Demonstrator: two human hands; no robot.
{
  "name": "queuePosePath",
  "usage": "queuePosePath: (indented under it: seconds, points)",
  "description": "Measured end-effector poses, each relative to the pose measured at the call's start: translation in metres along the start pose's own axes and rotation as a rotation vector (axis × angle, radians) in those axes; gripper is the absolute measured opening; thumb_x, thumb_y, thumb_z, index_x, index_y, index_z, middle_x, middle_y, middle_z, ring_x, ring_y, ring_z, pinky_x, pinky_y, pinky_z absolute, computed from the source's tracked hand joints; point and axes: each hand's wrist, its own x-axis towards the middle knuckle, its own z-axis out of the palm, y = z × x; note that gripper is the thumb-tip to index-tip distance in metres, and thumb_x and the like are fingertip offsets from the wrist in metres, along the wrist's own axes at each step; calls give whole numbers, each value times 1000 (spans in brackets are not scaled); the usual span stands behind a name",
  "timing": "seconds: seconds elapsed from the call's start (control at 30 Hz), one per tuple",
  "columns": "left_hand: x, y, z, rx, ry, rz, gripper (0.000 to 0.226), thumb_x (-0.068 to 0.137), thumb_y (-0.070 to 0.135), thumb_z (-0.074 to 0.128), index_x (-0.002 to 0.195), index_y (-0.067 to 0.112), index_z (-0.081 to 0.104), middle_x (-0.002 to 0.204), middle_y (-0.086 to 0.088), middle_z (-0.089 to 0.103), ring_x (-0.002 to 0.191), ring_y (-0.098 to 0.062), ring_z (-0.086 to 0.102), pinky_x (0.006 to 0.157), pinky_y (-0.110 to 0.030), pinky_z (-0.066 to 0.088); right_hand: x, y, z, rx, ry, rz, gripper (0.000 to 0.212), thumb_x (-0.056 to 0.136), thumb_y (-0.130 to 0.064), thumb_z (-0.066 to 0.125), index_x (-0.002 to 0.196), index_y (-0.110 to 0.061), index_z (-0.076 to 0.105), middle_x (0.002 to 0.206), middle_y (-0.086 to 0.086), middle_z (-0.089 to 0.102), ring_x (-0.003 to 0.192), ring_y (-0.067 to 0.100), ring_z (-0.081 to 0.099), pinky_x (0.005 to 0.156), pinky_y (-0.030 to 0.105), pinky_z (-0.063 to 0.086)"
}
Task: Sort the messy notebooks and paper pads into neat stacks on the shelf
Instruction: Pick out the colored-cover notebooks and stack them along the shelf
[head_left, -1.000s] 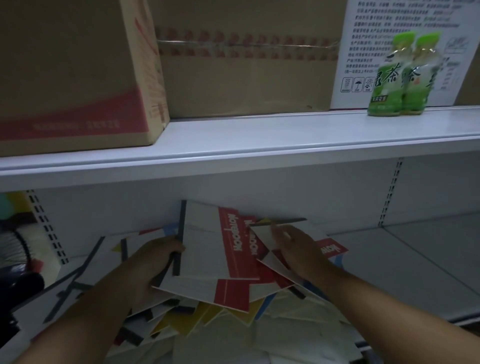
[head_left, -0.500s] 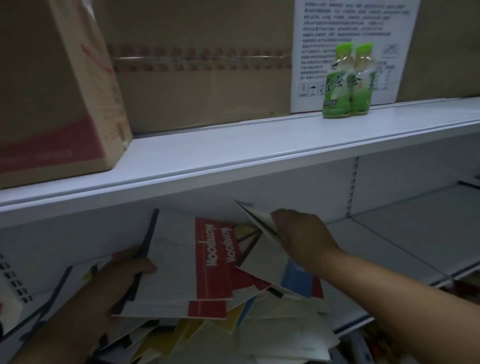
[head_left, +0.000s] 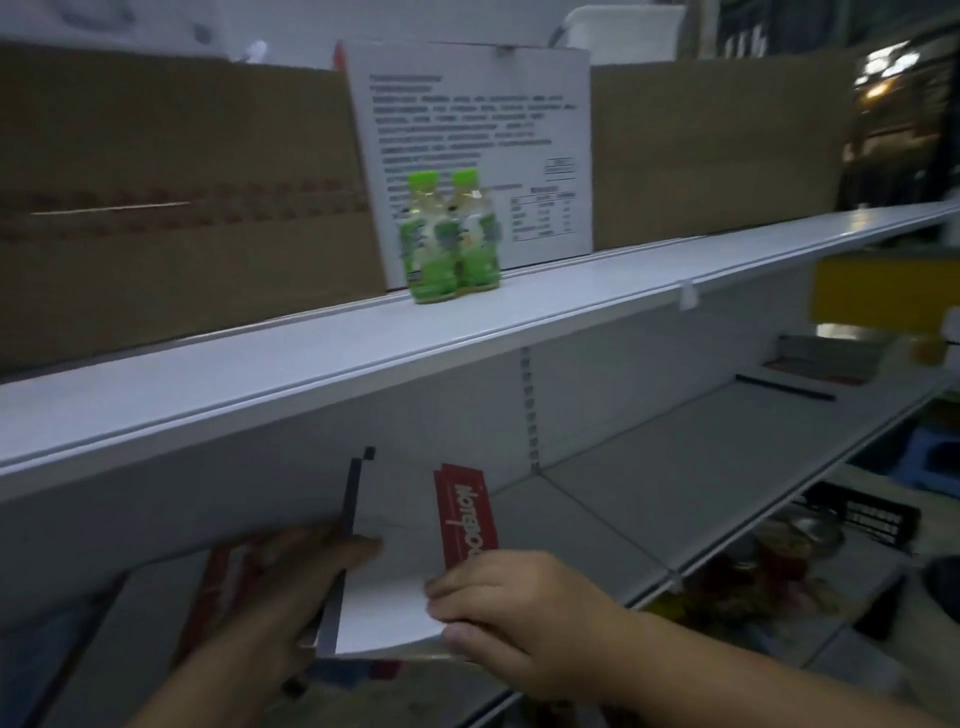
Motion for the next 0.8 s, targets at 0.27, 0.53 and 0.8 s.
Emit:
queuePosePath:
  seconds: [0.27,0.53,0.8]
  points:
    - [30,-31,195,-123,-421,-144,34,91,3,54,121,19,53,98,-13,74,90,-35,69,75,-43,55,-124,108,-64,706,301,1117,36,93,-25,54,128,-25,46,119,-6,63,105,13,63,99,40,48]
    - [32,-52,360,-166,-487,-217,25,99,18,47,123,11,47,107,-18,67,94,-39,67,87,-55,52,-211,175,-114,711,738,1316,45,84,2,54,121,-22,48,100,-3,65,85,16,67,62,21,51]
    - [68,-68,475,-46,-481,-125,27,96,11,49,118,-4,55,110,-18,63,93,-27,57,82,-26,34,-265,251,-156,724,726,1436,42,91,6,41,107,-31,55,92,4,70,71,19,66,61,23,54]
